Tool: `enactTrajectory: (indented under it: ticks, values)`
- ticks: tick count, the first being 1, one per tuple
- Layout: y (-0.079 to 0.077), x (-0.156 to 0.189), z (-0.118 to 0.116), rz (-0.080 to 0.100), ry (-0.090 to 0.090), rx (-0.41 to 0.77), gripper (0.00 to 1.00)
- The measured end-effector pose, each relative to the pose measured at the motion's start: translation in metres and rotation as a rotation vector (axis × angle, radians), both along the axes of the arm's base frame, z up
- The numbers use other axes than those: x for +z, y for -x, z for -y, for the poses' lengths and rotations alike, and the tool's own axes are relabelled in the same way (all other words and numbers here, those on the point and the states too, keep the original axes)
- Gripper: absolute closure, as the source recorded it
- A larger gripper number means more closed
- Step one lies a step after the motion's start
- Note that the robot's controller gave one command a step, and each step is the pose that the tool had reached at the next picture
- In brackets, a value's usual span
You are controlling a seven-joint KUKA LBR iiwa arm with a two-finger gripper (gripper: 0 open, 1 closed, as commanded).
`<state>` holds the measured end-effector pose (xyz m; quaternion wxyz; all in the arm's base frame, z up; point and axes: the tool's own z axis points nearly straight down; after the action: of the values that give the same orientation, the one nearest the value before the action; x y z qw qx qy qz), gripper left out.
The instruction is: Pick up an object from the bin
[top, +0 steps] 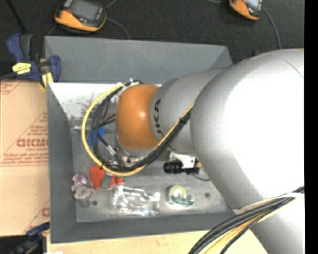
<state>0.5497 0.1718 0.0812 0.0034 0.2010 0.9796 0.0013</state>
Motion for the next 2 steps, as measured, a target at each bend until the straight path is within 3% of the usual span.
enactTrajectory:
  ticks: [1, 2]
  values:
    - [0.0161, 0.1337, -0.0431, 0.002, -0.003, 0.032, 1.00]
    - [0.0171, 0.1288, -0.0408, -0.005, 0.002, 0.032, 1.00]
